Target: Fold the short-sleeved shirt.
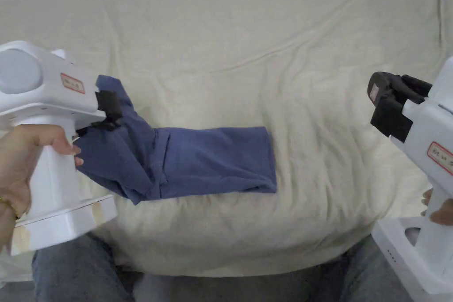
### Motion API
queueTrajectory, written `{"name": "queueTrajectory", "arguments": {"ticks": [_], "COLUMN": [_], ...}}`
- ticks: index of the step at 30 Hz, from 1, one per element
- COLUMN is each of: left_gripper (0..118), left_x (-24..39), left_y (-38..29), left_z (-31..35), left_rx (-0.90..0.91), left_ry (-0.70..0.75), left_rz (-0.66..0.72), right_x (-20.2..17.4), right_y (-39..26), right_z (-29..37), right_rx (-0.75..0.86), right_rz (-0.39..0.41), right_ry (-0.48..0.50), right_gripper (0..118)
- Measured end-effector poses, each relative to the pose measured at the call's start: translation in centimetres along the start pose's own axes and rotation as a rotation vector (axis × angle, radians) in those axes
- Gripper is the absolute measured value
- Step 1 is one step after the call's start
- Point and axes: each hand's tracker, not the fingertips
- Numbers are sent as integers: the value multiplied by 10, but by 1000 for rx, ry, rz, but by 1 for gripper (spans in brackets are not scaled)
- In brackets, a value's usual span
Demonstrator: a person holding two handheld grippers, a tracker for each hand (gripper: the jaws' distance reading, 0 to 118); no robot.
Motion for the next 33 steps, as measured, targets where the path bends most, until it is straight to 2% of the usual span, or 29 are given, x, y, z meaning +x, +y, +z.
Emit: {"name": "queueTrajectory", "arguments": {"ticks": [3, 10, 11, 12, 13, 14, 15, 17, 18, 19, 21, 22, 23, 25, 28, 33], "left_gripper": [18, 20, 26, 39, 60, 72, 76, 76, 74, 63, 33, 10, 5, 1, 1, 1], "left_x": [41, 121, 129, 136, 141, 144, 149, 151, 152, 154, 152, 149, 149, 139, 131, 128], "left_y": [-5, -34, -39, -45, -50, -55, -61, -67, -69, -68, -65, -64, -62, -63, -84, -138], "left_z": [-14, -84, -95, -106, -116, -126, -131, -133, -128, -121, -100, -89, -78, -65, -65, -98], "left_rx": [-31, -146, -161, -173, -190, -211, -251, -276, -242, -194, -92, -15, 58, 171, 196, 52], "left_ry": [-90, -84, -77, -83, -97, -113, -135, -201, -225, -263, -323, -319, -311, -231, -169, -176], "left_rz": [-48, -173, -199, -201, -213, -227, -208, -185, -194, -220, -279, -273, -271, -262, -328, -366], "right_x": [9, 30, 31, 33, 34, 34, 35, 34, 34, 34, 33, 32, 31, 29, 25, 18], "right_y": [-2, -4, -4, -5, -5, -5, -5, -6, -7, -8, -9, -9, -10, -10, -9, -9], "right_z": [10, 32, 34, 36, 36, 37, 37, 37, 37, 36, 33, 32, 32, 31, 29, 25], "right_rx": [0, 7, 11, 14, 15, 14, 14, 12, 11, 10, 3, 3, 3, 5, 9, 9], "right_rz": [-21, -28, -32, -37, -41, -43, -42, -39, -39, -38, -30, -29, -31, -40, -39, -42], "right_ry": [-12, -97, -105, -108, -111, -114, -117, -121, -122, -122, -122, -120, -115, -101, -85, -63], "right_gripper": [2, 2, 2, 2, 2, 2, 2, 2, 2, 2, 2, 2, 2, 2, 2, 2]}}
